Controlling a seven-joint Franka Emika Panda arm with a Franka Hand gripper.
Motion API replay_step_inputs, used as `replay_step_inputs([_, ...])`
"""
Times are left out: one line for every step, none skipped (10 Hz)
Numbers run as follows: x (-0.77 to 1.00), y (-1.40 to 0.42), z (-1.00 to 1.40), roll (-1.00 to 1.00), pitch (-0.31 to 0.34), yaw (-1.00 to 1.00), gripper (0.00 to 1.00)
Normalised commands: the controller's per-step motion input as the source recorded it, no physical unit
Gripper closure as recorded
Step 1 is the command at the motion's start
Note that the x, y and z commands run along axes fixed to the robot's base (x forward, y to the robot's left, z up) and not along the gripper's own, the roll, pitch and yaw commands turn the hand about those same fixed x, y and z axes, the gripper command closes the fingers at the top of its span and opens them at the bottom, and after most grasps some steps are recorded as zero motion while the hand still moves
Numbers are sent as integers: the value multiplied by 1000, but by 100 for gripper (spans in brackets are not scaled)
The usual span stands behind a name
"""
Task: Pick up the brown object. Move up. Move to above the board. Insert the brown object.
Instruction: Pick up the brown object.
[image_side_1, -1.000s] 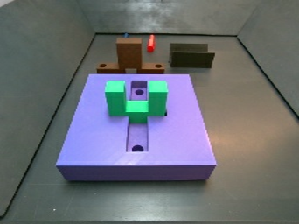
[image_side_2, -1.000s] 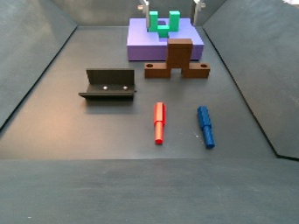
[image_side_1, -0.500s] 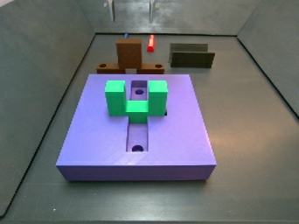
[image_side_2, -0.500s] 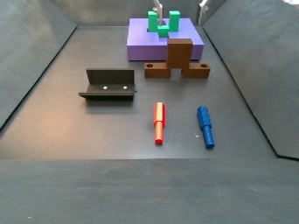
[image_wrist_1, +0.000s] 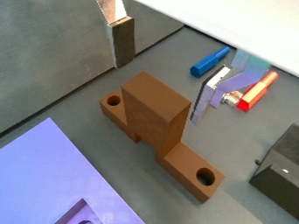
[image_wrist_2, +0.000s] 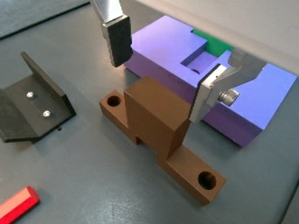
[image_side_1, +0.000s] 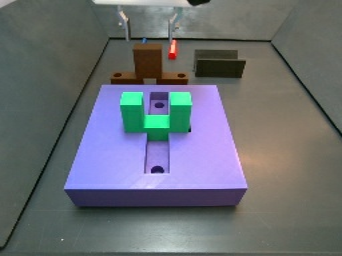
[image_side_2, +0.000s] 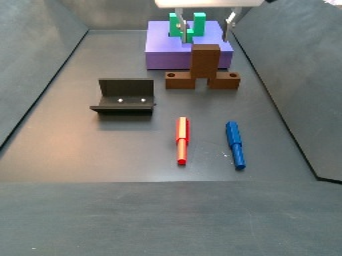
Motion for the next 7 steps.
replay_step_inputs([0,0,-191,0,-10,0,0])
replay_step_inputs([60,0,-180,0,-13,0,0])
replay_step_inputs([34,0,-209,0,-21,0,0])
replay_step_inputs([11,0,-240,0,-29,0,0])
replay_step_inputs([17,0,-286,0,-29,0,0])
replay_step_inputs([71,0,-280,56,-1,0,0])
replay_step_inputs([71,0,-269,99,0,0,0])
